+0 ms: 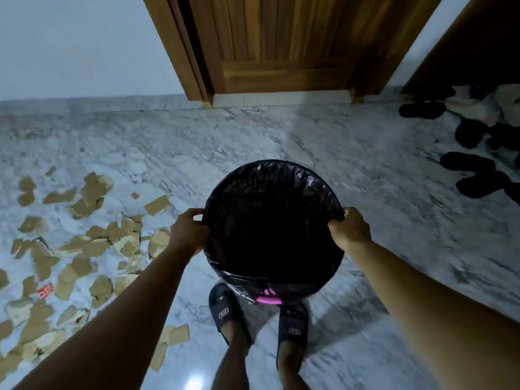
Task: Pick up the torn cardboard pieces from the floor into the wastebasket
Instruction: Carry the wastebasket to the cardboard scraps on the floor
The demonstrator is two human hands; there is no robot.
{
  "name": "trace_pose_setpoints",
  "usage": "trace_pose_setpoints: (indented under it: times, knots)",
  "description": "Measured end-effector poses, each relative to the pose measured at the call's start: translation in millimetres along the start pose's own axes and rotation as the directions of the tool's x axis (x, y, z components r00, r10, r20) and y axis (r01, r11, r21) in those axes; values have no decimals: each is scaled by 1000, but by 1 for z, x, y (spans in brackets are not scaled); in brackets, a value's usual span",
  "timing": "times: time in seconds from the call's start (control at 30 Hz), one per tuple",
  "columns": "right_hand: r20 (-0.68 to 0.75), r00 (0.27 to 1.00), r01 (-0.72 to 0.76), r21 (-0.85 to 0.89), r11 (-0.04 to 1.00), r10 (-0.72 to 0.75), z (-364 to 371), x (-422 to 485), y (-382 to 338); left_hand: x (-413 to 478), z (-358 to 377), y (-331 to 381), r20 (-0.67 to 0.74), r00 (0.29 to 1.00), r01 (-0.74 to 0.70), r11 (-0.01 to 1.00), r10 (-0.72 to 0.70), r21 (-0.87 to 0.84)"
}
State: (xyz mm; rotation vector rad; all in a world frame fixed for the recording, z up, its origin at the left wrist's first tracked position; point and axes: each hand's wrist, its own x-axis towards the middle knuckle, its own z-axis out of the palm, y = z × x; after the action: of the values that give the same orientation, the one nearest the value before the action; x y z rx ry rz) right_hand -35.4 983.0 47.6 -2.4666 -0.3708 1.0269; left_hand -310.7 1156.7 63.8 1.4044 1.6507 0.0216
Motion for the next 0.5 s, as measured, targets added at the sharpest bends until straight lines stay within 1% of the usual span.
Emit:
trace_pose_setpoints:
  times: [0.13,0.3,0.4,0.5]
  knots:
    - [-31,999,-18,68,998,20,60,89,17,93,58,-16,-34,999,-11,999,12,35]
    - [-115,987,-95,114,989,108,132,178,61,187,130,-50,-29,998,-44,996,47,77]
    - [-116,981,-137,160,977,157,164,210,77,221,159,-68,-32,998,-48,994,51,95]
    - [-115,987,-96,156,983,114,188,219,82,238,169,-79,-23,1000,7,995,-5,102]
